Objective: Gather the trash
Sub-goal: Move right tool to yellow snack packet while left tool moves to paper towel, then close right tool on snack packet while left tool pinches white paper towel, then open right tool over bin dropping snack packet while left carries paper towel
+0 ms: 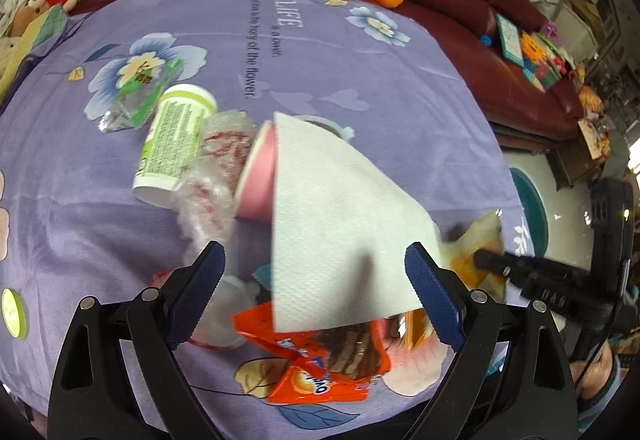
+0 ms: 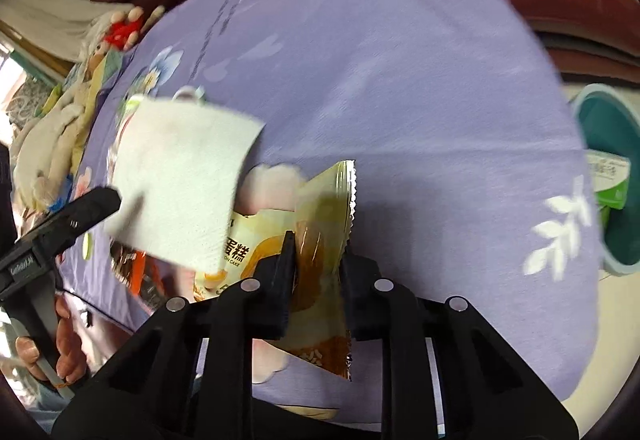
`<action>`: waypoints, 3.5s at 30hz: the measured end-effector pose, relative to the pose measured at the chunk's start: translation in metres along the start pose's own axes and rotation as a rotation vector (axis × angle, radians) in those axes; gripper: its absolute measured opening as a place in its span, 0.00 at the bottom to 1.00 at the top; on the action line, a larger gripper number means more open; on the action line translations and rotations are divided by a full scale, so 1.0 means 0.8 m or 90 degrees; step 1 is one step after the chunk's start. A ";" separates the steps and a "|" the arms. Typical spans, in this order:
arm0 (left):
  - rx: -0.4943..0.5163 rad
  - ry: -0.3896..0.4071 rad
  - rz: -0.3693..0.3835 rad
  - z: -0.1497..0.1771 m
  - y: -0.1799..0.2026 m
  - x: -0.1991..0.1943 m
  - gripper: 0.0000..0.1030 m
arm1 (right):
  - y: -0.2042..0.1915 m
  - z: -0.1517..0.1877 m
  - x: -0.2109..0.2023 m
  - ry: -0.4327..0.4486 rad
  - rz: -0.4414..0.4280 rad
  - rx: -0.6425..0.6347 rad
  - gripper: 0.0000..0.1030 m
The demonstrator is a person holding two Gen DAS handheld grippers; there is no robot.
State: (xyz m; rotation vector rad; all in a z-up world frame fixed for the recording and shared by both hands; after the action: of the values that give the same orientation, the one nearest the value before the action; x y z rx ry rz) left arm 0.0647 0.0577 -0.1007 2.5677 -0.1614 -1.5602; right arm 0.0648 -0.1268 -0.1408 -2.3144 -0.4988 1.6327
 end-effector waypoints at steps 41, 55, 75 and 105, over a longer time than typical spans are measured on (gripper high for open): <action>0.107 -0.127 -0.038 -0.017 0.179 0.157 0.91 | 0.194 -0.004 -0.094 0.118 0.013 0.158 0.21; 0.211 -0.060 -0.038 -0.025 0.247 0.159 0.08 | 0.207 -0.008 -0.109 0.153 -0.021 0.171 0.19; 0.236 -0.006 0.090 -0.064 0.358 0.087 0.07 | 0.363 -0.031 -0.209 0.311 0.146 0.298 0.21; 0.365 -0.072 0.166 -0.010 0.528 0.157 0.07 | 0.439 0.006 -0.225 0.287 0.174 0.350 0.73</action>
State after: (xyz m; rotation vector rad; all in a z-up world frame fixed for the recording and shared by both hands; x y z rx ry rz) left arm 0.1198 -0.3782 -0.1359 2.6839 -1.0508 -1.7459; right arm 0.0488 -0.5208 -0.1315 -2.2608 0.3377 1.0908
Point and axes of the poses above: each gripper's, at about its wrist camera, not at the fingertips, and x roughly the way its jaws point, y to its right, z to its underside, the point moved 10 cm from there along x, roughly the way its jaws point, and after that the axes turned 3 degrees about -z, right-handed, at the moved point
